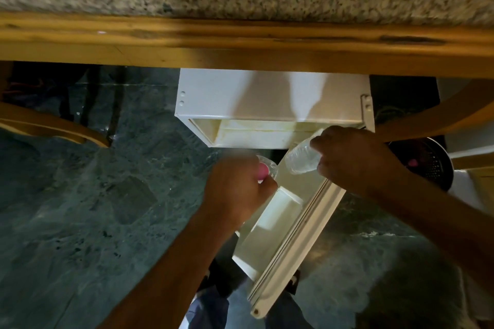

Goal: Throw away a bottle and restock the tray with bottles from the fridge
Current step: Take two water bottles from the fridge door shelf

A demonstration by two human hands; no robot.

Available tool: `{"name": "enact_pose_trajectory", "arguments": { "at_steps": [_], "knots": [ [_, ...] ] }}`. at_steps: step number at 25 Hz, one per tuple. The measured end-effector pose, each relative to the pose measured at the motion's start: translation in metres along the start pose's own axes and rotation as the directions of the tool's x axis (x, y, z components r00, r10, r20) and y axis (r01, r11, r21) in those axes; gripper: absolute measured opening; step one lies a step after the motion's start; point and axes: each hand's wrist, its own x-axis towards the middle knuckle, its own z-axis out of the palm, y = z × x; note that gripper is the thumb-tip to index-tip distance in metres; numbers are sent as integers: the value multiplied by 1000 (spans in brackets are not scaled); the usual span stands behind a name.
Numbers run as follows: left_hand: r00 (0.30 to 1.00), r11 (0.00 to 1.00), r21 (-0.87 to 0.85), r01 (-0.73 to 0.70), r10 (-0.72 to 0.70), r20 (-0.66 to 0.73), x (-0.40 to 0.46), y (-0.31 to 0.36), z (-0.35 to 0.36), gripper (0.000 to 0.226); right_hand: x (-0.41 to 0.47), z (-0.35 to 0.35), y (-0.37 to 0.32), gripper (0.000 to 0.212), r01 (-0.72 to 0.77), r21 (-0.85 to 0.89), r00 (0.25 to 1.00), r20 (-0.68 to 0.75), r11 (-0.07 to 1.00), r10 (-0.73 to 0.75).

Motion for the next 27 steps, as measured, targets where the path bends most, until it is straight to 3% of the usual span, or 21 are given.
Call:
{"name": "enact_pose_trajectory", "arguments": {
  "at_steps": [3,8,12,18,19,23,27],
  "knots": [
    [998,999,17,32,-31,-48,-35,-7,-13,21,-19,-18,-23,20,-31,61,989,-146,998,40],
    [985,985,28,169,-170,41,-85,-33,-9,23,-26,-7,-83,31,79,160,990,-128,984,-58],
    [955,960,53,274,-278,106,-121,-69,2,24,-21,15,-141,39,133,180,991,-45,975,-127],
    [831,884,218,413,-464,307,-181,-111,18,24,-35,59,-227,17,94,215,981,144,972,-127],
    [814,878,241,413,-475,334,-190,-114,19,25,-40,62,-236,19,90,236,968,207,968,-141],
    [796,892,302,337,-441,414,-209,-117,11,25,-58,71,-262,27,-4,286,973,221,958,-62],
    [811,920,350,177,-338,477,-193,-117,-9,31,-67,72,-264,23,-140,500,971,238,855,20]
  ]
}}
